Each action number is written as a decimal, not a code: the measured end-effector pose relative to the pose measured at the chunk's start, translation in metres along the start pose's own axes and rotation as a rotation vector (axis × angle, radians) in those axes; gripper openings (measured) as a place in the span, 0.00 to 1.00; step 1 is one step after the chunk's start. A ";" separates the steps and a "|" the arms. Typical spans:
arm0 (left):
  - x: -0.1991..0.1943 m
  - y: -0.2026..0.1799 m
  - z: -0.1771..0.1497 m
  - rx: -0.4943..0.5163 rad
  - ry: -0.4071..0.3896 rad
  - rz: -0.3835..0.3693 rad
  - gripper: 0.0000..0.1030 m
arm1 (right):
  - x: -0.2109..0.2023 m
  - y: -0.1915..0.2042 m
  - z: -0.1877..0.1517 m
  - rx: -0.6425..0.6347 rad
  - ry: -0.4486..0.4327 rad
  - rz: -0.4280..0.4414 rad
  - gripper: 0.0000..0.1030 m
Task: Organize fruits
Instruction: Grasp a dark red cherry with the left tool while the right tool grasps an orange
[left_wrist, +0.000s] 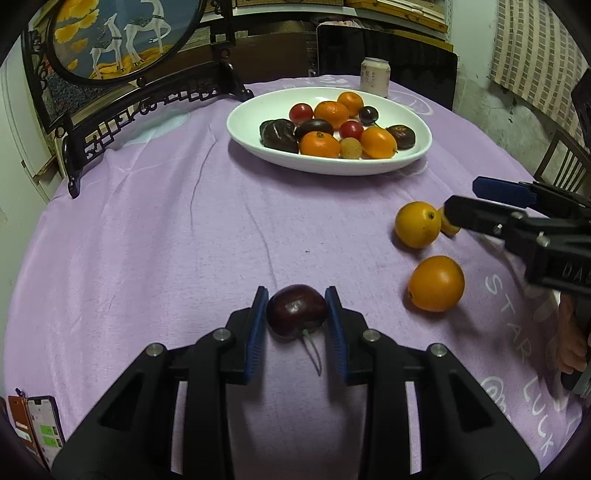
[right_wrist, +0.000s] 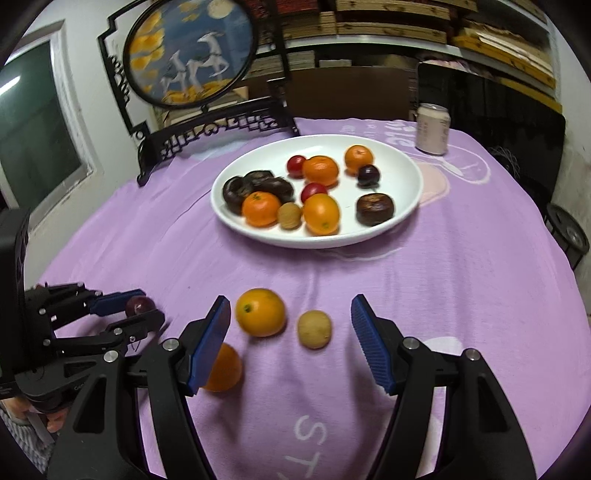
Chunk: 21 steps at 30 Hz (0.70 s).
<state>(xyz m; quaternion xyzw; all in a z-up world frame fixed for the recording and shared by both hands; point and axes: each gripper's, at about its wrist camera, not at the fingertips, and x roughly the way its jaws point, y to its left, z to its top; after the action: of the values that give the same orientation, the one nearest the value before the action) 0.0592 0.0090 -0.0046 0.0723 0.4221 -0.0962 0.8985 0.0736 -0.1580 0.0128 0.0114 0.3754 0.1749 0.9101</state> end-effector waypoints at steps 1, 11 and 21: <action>0.000 -0.001 0.000 0.003 0.002 0.002 0.31 | 0.001 0.003 0.000 -0.008 0.003 0.000 0.66; 0.005 -0.003 -0.001 0.012 0.017 0.004 0.31 | 0.017 0.015 0.001 -0.058 0.041 0.010 0.52; 0.008 -0.005 -0.003 0.017 0.027 0.006 0.32 | 0.028 0.028 0.002 -0.138 0.048 -0.023 0.42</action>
<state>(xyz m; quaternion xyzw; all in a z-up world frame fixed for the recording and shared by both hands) 0.0610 0.0042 -0.0127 0.0825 0.4330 -0.0963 0.8924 0.0849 -0.1226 -0.0008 -0.0599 0.3844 0.1904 0.9014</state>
